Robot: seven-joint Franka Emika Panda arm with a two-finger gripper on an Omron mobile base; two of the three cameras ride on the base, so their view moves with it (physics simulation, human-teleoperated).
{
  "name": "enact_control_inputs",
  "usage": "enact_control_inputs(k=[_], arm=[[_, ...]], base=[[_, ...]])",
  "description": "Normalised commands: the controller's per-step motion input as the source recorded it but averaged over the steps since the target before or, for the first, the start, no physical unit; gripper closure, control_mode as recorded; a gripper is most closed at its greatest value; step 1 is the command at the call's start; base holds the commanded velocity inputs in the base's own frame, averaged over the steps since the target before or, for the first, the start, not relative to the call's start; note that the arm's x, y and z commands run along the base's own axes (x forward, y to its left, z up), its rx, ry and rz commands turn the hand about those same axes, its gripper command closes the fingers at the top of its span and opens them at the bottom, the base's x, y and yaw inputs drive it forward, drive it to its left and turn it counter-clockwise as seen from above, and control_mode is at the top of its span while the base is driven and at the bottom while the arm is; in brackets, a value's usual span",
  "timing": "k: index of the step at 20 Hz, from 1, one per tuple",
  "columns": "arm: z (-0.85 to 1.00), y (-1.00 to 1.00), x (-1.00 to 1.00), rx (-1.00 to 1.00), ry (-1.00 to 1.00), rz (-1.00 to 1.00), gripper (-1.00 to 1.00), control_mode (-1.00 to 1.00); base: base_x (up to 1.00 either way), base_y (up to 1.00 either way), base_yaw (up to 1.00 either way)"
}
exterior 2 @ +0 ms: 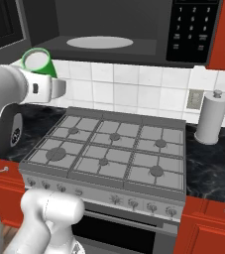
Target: Pick the mug from the counter and place it inside the microwave. Then close the microwave.
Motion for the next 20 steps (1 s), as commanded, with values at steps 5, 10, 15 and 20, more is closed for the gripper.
enact_control_inputs(k=[5, 10, 15, 20], arm=[[0.5, 0.0, 0.51, -0.01, 0.07, 0.0, 1.0, -1.0], [0.51, 0.0, 0.42, 0.0, 0.1, 0.0, 1.0, -1.0], [0.17, 0.0, 0.56, -0.02, 0.18, 0.0, 1.0, -1.0], [-0.26, 0.0, 0.43, -0.02, 0.03, 0.0, 1.0, -1.0]], base=[[0.0, 0.0, 0.0], [0.0, 0.0, 0.0], [0.0, 0.0, 0.0], [0.0, 0.0, 0.0]])
